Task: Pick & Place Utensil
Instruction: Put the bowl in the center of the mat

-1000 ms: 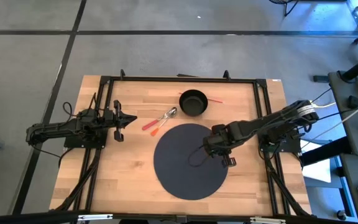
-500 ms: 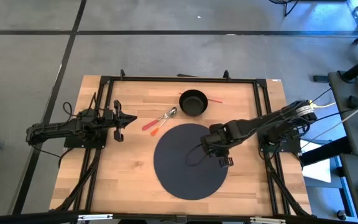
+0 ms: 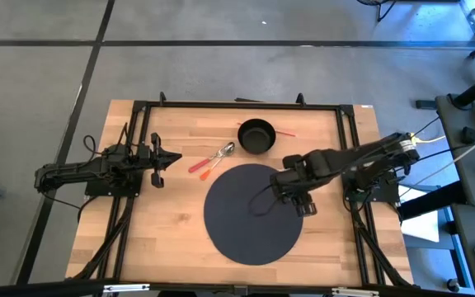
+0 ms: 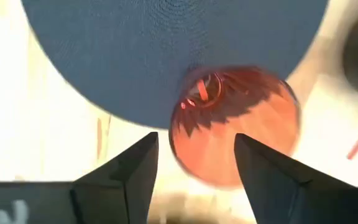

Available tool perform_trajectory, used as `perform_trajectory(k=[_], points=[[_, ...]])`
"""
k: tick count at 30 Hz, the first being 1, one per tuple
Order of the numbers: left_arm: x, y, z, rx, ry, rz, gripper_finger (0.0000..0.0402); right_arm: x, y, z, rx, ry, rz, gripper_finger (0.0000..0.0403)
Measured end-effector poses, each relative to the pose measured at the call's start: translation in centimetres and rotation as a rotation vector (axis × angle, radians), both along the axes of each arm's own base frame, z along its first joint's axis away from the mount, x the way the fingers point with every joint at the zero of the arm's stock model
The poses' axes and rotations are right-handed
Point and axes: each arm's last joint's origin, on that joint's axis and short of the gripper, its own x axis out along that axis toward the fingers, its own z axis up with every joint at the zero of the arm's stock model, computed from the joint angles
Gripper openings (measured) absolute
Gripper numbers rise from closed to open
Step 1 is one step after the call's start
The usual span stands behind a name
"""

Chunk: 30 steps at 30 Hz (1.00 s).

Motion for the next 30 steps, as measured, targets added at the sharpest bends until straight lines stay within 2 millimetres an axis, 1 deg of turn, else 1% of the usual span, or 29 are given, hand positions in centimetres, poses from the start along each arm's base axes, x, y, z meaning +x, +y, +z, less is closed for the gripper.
perform_trajectory(k=[2,3,5,8,10,11,13,15,17,19,20,23,26,30], points=[[0.0,0.0,0.0,-0.002,0.0,0.0,0.0003,-0.8,-0.3,1.8,-0.029,-0.027,0.001,0.0216],[0.0,0.0,0.0,-0.006,-0.001,-0.001,0.0003,-1.3,-0.5,2.9,-0.048,-0.08,0.003,0.0216],[0.0,0.0,0.0,-0.013,-0.003,-0.001,0.0005,-2.5,-0.9,5.3,-0.069,-0.254,0.012,0.0213],[0.0,0.0,0.0,-0.014,-0.003,-0.001,0.0008,-5.3,-1.8,8.7,-0.051,-0.55,0.031,0.0201],[0.0,0.0,0.0,-0.015,-0.003,-0.002,0.0008,-7.4,-2.4,10.1,-0.02,-0.752,0.044,0.0189],[0.0,0.0,0.0,-0.015,-0.003,-0.002,0.0008,-8.4,-2.7,10.3,-0.008,-0.844,0.05,0.0181],[0.0,0.0,0.0,-0.015,-0.003,-0.002,0.0006,-10.5,-3.4,9.8,0.034,-0.994,0.082,0.0159],[0.0,0.0,0.0,-0.006,-0.001,-0.001,0.0006,-12.4,-3.9,8.7,0.094,-1.107,0.132,0.0127],[0.0,0.0,0.0,0.008,0.002,0.001,0.0007,-14.1,-4.5,7.3,0.127,-1.19,0.149,0.0083],[0.0,0.0,0.0,0.02,0.004,0.004,0.0008,-15.6,-5.0,6.0,0.152,-1.28,0.164,0.0031],[0.0,0.0,0.0,0.025,0.005,0.007,0.0008,-16.3,-5.2,5.5,0.162,-1.325,0.174,0.0016],[0.0,0.0,0.0,0.028,0.006,0.009,0.0006,-18.2,-5.7,3.8,0.19,-1.444,0.194,0.0013],[0.0,0.0,0.0,0.026,0.005,0.009,0.0006,-19.2,-6.0,1.5,0.188,-1.504,0.187,0.0006],[0.0,0.0,0.0,0.026,0.006,0.009,0.0008,-19.3,-6.1,-2.1,0.216,-1.555,0.156,0.0006]])
